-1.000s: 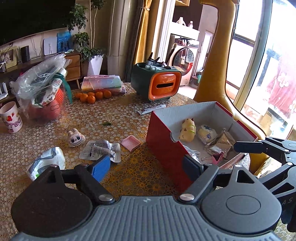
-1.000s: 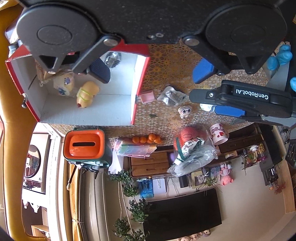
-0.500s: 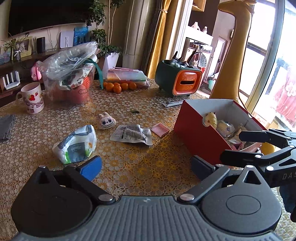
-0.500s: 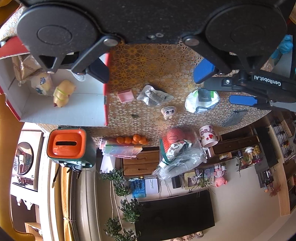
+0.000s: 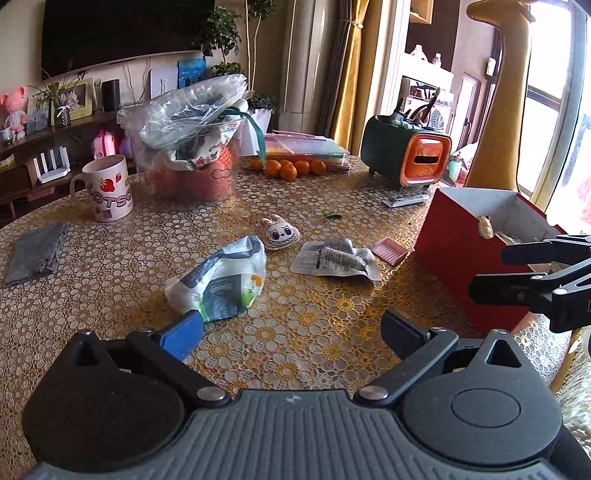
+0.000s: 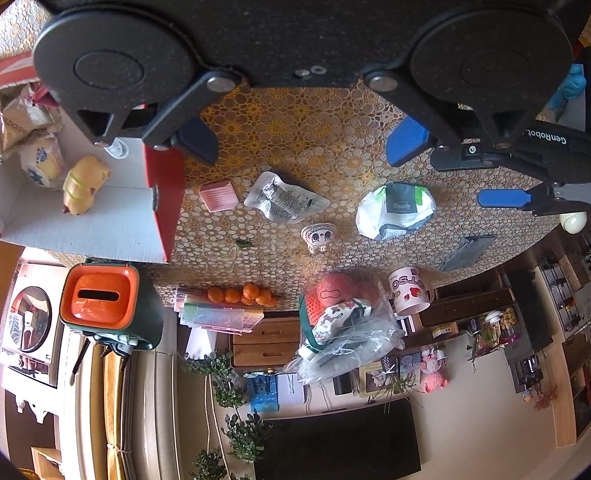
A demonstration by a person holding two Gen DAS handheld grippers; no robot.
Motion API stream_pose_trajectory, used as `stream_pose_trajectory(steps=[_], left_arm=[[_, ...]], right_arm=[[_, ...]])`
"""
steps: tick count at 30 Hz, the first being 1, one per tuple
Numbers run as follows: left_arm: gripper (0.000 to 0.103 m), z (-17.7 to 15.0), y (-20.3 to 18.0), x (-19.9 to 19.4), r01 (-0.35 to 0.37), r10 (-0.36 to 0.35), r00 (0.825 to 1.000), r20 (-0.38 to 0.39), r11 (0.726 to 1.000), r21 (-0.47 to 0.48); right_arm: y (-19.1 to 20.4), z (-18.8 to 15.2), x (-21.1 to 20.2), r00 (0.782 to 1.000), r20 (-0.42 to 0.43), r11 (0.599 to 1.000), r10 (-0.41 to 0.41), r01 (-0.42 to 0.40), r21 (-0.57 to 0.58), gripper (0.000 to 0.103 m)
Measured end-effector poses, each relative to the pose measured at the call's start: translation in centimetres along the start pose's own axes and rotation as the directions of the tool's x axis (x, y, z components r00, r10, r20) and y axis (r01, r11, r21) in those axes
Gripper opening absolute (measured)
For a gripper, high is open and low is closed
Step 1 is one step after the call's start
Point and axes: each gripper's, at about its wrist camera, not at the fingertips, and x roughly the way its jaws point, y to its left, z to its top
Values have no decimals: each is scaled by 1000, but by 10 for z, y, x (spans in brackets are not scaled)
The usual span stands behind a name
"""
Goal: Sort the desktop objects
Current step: 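Grasp the white-green snack bag with the left gripper while the right gripper grasps the white sachet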
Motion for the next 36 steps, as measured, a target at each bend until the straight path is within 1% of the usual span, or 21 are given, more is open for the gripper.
stream_pose_trajectory(steps=[6, 10, 13, 17, 20, 22, 26, 29, 32, 36], left_arm=[[103, 2, 24, 26, -31, 31, 999, -16, 999, -11], [103, 4, 36, 43, -53, 53, 998, -25, 999, 4], [103, 6, 43, 55, -71, 71, 997, -25, 997, 21], [103, 10, 51, 67, -76, 77, 997, -23, 997, 32], [103, 12, 54, 75, -73, 74, 997, -23, 997, 38], [103, 14, 55, 79, -68, 69, 997, -25, 997, 43], [103, 14, 54, 88, -74, 76, 997, -27, 995, 68], [103, 14, 54, 94, -80, 82, 996, -25, 993, 91], [103, 15, 54, 100, -82, 86, 996, -31, 992, 98], [103, 17, 57, 106, -85, 88, 996, -33, 992, 91]], right_arm=[[2, 7, 31, 1000, -28, 1000, -4, 3, -14, 98], [5, 12, 56, 999, -40, 1000, -10, 9, -29, 98], [7, 19, 76, 999, -49, 998, -11, 8, -64, 98], [10, 26, 106, 995, -93, 992, -22, 11, -124, 98], [9, 31, 128, 988, -149, 987, -31, 6, -162, 97], [7, 34, 142, 979, -200, 982, -30, -9, -190, 97], [4, 39, 165, 964, -262, 967, -51, -18, -254, 96], [3, 41, 179, 956, -281, 957, -78, -7, -291, 95], [5, 42, 191, 951, -301, 944, -68, -37, -329, 95], [5, 44, 205, 947, -313, 930, -75, -47, -365, 93]])
